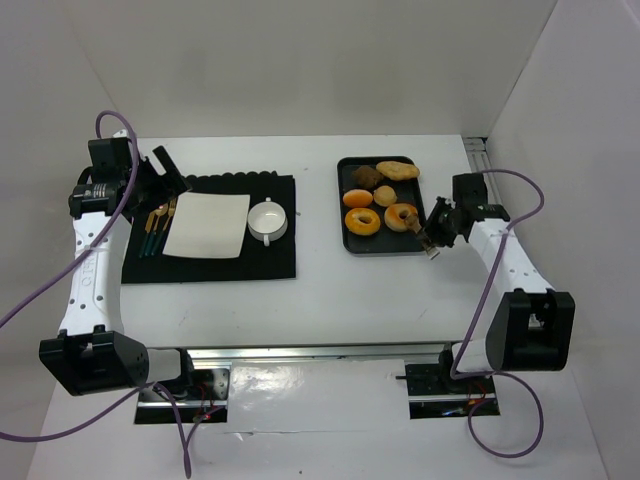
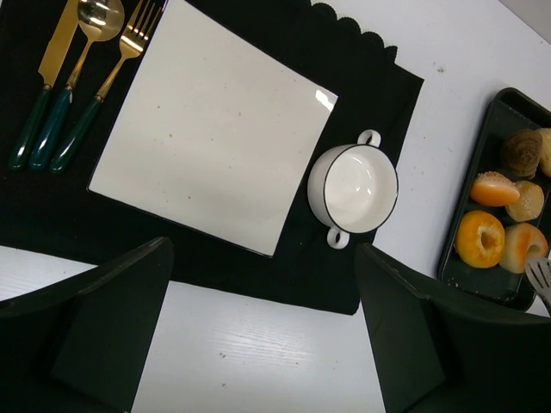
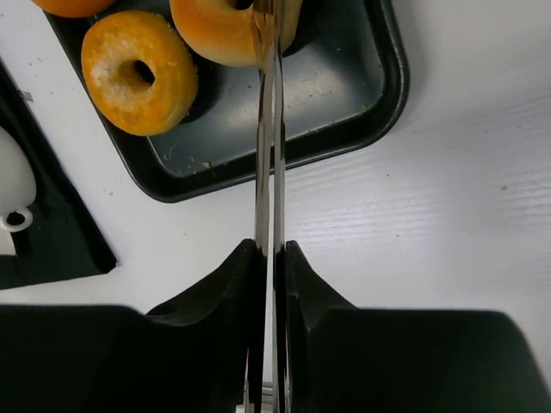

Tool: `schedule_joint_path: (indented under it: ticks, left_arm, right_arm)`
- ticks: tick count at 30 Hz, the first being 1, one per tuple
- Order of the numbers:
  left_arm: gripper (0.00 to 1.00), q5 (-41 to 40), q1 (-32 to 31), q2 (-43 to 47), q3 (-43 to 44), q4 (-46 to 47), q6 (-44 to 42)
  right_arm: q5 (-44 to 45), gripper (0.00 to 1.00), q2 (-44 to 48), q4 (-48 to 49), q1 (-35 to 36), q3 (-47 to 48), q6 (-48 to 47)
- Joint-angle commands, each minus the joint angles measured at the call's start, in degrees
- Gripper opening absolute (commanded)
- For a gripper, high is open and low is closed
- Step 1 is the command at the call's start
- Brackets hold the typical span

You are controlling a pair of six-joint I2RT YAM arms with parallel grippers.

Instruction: Place the bread

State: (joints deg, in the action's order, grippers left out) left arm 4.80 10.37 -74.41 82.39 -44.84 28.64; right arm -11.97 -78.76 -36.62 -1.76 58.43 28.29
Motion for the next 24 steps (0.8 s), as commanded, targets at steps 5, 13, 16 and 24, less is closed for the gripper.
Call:
schedule_joint_path:
  ticks: [5,13,16,24]
  left_arm:
    - [1.0,1.27,0.35,-0.03,0.93,1.6,-0.34]
    - [1.0,1.79,0.35,0.5,2.6,1.6,0.88]
    - [1.0,2.59,0.35,2.16,3.91,0.29,1.5]
    - [1.0,-0.92,2.99,5.94,4.45,-2.36,5.71]
  right_arm:
    - [3.09,0.19,6.08,-3.01,-0.35,6.42,-4.29]
    - [0.45,0.17,4.06,-6.45,10.78,19.67,-6.94]
    - [2.03,0.17,-1.63,-1.81,23.7,25.21,-3.61]
    - [2.04,0.17,-28.7,1.65,45.16,52.36,-7.19]
